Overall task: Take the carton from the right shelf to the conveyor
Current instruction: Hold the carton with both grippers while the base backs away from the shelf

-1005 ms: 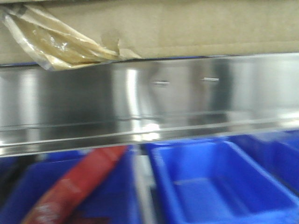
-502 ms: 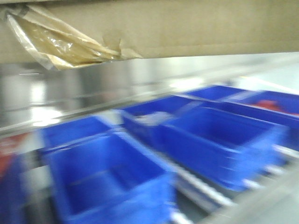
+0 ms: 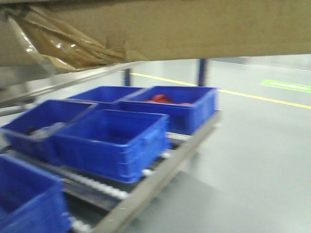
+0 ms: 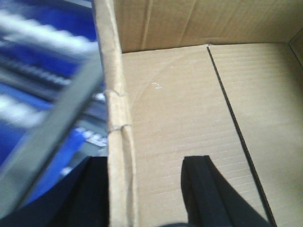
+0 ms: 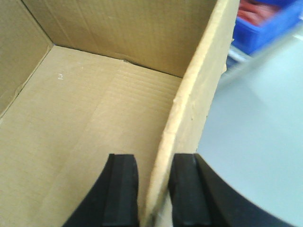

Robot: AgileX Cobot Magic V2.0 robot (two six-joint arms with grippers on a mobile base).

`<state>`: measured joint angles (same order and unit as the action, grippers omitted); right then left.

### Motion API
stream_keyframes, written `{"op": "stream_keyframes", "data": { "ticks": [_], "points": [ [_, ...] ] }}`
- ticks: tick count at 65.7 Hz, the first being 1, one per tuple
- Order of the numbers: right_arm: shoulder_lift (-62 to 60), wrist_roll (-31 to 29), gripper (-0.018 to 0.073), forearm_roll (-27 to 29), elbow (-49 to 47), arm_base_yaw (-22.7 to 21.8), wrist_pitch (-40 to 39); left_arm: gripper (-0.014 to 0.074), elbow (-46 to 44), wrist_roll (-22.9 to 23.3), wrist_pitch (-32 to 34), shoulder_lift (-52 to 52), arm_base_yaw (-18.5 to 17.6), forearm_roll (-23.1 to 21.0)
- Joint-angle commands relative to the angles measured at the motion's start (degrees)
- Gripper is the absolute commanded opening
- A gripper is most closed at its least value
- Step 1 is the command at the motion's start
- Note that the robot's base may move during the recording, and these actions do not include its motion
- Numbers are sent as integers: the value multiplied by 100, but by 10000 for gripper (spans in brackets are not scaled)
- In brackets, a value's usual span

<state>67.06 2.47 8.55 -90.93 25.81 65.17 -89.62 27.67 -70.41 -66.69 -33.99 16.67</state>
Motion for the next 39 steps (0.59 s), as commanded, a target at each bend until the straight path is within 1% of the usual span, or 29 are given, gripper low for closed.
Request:
{"op": "stream_keyframes", "data": {
  "ticks": [1, 39],
  "points": [
    [-83, -156, -68, -218, -24, -48, -271, -15, -30, -194, 44, 109, -46, -40],
    [-83, -156, -68, -218, -24, -48, -271, -15, -30, -194, 44, 109, -46, -40]
  ]
}}
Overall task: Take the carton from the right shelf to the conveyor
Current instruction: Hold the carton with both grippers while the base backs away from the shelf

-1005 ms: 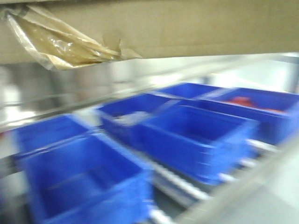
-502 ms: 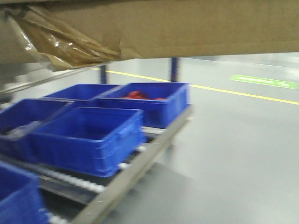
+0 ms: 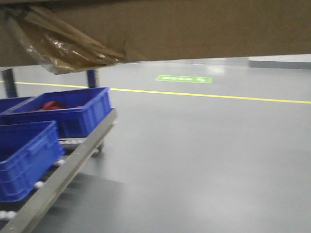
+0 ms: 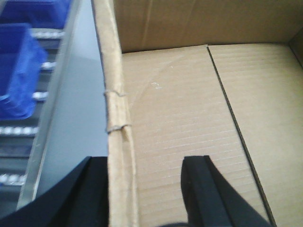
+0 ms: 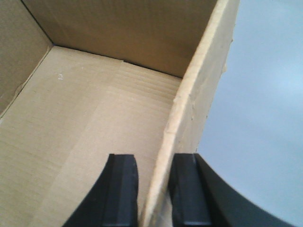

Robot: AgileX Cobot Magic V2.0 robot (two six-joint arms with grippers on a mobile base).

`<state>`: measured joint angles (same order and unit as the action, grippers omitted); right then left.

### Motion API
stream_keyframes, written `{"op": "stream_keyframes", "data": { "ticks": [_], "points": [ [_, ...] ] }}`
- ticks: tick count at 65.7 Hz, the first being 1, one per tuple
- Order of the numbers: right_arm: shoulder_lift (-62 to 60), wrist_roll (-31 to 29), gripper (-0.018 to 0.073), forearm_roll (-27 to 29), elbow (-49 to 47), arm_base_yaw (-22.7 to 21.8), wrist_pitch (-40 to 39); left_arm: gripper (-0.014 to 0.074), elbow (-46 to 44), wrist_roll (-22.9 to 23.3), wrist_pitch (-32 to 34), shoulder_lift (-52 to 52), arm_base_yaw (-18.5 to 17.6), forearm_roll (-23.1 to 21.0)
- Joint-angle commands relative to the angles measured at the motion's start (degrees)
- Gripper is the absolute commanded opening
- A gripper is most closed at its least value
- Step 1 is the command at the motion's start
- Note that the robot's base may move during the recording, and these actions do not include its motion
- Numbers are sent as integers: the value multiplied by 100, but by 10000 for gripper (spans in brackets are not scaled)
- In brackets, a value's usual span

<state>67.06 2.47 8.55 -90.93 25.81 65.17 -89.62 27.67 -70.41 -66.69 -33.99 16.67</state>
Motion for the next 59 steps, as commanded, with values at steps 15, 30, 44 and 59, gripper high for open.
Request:
{"op": "stream_keyframes", "data": {
  "ticks": [15, 30, 44, 59],
  "points": [
    [-83, -156, -68, -218, -24, -48, -271, -15, -30, -194, 44, 109, -46, -40],
    [-83, -156, -68, -218, -24, -48, -271, -15, -30, -194, 44, 109, -46, -40],
    [-83, -156, -68, -218, -24, -48, -271, -15, -30, -194, 44, 109, -46, -40],
    [-83, -156, -68, -218, -24, -48, -271, -15, -30, -194, 44, 109, -46, -31]
  ]
}}
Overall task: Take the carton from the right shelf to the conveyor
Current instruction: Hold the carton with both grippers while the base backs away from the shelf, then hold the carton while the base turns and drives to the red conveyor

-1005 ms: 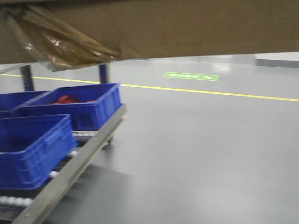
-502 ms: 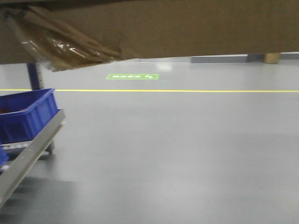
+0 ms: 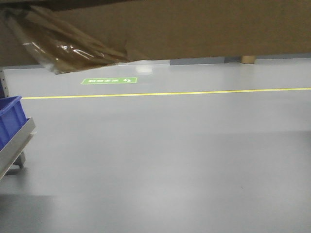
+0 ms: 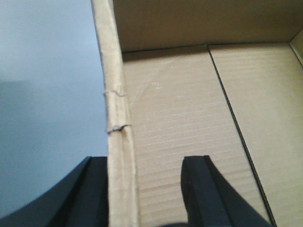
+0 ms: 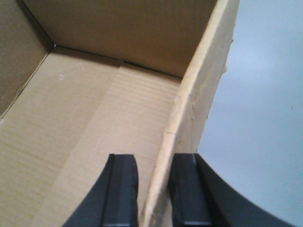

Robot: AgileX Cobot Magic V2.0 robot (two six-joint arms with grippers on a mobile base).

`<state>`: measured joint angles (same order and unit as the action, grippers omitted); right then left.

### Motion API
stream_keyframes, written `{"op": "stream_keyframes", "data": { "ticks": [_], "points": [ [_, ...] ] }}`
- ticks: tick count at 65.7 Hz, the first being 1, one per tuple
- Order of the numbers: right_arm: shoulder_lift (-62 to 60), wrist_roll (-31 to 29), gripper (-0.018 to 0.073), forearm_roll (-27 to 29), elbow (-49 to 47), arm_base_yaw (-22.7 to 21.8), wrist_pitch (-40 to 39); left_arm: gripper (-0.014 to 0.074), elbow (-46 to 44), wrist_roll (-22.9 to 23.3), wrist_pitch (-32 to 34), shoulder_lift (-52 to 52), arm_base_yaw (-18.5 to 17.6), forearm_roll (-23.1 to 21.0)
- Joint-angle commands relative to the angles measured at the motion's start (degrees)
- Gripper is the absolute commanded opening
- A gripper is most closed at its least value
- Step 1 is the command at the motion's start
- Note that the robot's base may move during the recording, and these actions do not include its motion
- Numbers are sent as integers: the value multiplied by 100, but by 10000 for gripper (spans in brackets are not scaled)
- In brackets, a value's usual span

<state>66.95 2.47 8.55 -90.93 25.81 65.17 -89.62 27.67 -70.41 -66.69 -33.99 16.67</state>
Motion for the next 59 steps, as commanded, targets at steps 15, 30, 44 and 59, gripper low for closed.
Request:
{"op": "stream_keyframes", "data": {
  "ticks": [15, 30, 44, 59],
  "points": [
    [-72, -156, -68, -218, -24, -48, -271, -15, -30, -194, 44, 109, -46, -21],
    [-72, -156, -68, -218, -24, -48, -271, -15, -30, -194, 44, 109, -46, -21],
    [-72, -156, -68, -218, -24, -48, -271, -15, -30, -194, 44, 109, -46, -21],
    [-72, -156, -68, -218, -24, -48, -271, -15, -30, -194, 44, 109, -46, -21]
  ]
}}
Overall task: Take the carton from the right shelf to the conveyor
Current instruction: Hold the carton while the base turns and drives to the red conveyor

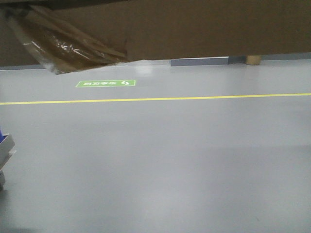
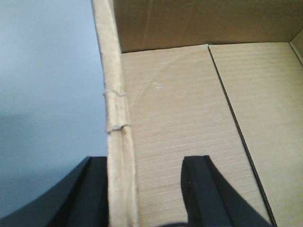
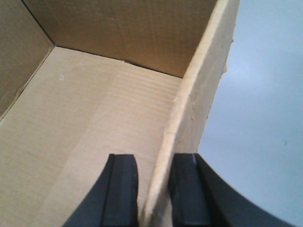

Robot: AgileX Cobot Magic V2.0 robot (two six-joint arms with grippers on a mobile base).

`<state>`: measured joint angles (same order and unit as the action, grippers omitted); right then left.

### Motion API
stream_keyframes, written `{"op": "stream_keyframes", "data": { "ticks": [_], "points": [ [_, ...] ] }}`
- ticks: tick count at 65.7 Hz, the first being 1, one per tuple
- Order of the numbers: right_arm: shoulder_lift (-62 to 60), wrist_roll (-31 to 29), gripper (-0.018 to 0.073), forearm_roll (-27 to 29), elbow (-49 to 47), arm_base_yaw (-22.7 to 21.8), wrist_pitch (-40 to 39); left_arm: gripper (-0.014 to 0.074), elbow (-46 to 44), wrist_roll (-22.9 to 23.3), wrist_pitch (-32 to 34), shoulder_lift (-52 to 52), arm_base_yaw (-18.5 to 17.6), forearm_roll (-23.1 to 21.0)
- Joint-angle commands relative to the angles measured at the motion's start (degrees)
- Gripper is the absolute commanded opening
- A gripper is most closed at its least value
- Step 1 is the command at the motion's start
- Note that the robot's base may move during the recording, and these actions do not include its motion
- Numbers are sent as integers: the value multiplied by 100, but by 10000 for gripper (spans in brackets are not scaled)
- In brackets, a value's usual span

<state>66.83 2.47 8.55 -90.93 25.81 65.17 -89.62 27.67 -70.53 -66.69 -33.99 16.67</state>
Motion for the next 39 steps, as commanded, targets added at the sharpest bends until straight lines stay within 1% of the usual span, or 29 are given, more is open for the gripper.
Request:
{"op": "stream_keyframes", "data": {
  "ticks": [1, 39],
  "points": [
    [-60, -156, -68, -218, -24, -48, -271, -15, -30, -194, 57, 109, -46, -21],
    [-60, -156, -68, -218, -24, -48, -312, -15, -30, -194, 57, 109, -46, 66]
  ]
}}
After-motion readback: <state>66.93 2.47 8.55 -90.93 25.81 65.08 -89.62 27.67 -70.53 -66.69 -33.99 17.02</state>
